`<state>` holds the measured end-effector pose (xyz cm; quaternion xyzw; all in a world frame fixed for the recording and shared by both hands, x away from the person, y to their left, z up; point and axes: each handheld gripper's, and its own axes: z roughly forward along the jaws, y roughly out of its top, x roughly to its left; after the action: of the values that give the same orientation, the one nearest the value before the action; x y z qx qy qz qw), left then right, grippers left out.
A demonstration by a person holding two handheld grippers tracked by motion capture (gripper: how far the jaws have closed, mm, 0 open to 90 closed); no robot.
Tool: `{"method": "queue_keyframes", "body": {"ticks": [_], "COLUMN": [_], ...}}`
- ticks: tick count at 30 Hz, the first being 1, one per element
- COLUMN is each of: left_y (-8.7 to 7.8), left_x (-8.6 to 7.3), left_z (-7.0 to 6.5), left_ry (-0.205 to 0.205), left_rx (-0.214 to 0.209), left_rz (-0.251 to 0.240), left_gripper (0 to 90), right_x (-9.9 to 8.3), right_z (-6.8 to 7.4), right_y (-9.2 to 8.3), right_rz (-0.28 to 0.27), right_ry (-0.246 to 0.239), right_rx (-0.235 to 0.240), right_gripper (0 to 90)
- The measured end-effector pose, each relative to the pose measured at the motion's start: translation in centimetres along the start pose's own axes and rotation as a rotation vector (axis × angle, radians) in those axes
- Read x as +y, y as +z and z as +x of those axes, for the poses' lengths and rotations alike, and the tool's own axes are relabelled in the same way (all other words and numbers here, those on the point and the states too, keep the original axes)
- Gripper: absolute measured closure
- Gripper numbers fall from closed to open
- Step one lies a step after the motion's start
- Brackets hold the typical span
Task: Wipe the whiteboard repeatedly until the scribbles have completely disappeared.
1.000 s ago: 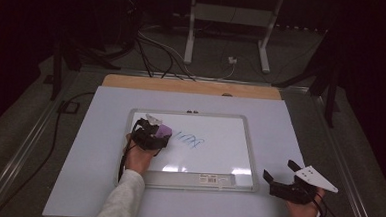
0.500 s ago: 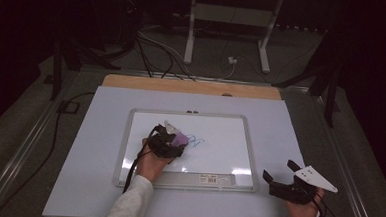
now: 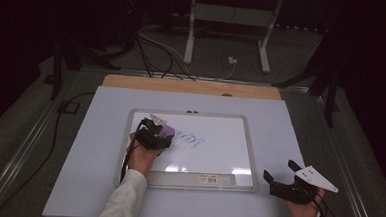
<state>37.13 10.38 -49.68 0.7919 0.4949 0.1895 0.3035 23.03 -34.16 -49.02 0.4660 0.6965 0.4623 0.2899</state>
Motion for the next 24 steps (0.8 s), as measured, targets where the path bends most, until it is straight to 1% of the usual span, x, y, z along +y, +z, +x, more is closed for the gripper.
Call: {"method": "queue_keyframes", "body": {"ticks": [1, 4, 8, 11, 14, 17, 19, 21, 22, 23, 24], "left_y": [0.1, 0.1, 0.2, 0.3, 0.3, 0.3, 0.3, 0.3, 0.3, 0.3, 0.3], "left_x": [0.0, 0.1, 0.2, 0.3, 0.3, 0.3, 0.3, 0.4, 0.5, 0.5, 0.6], "left_z": [0.1, -0.2, -1.2, -2.5, -4.1, -6.1, -7.3, -8.4, -8.8, -8.9, -8.9], "left_ry": [-0.007, 0.002, 0.018, 0.037, 0.065, 0.102, 0.126, 0.163, 0.178, 0.185, 0.182], "left_rx": [-0.003, 0.009, -0.019, -0.051, -0.088, -0.138, -0.186, -0.194, -0.19, -0.183, -0.185], "left_rz": [0.0, 0.0, 0.001, 0.002, -0.001, 0.0, 0.003, 0.003, 0.003, 0.002, 0.002], "left_gripper": [42.1, 42.1, 42.1, 42.1, 42.1, 42.1, 42.1, 42.0, 42.0, 42.0, 42.1], "right_x": [0.0, 0.0, 0.0, 0.0, 0.0, 0.0, 0.0, 0.0, 0.0, 0.0, 0.0], "right_z": [0.0, 0.0, 0.1, 0.1, 0.1, 0.1, 0.1, 0.1, 0.1, 0.1, 0.1], "right_y": [0.0, 0.0, 0.1, 0.1, 0.1, 0.1, 0.1, 0.1, 0.1, 0.1, 0.1], "right_rz": [0.0, 0.001, 0.002, 0.004, 0.005, 0.004, 0.004, 0.005, 0.005, 0.005, 0.003], "right_ry": [0.001, 0.002, 0.0, 0.0, 0.0, -0.001, -0.001, -0.002, -0.001, 0.0, -0.001], "right_rx": [0.001, 0.001, 0.002, 0.002, 0.002, 0.002, 0.003, 0.002, 0.002, 0.002, 0.002], "right_gripper": [0.9, 0.9, 0.9, 0.9, 0.9, 0.9, 0.9, 0.9, 0.9, 0.9, 0.9]}}
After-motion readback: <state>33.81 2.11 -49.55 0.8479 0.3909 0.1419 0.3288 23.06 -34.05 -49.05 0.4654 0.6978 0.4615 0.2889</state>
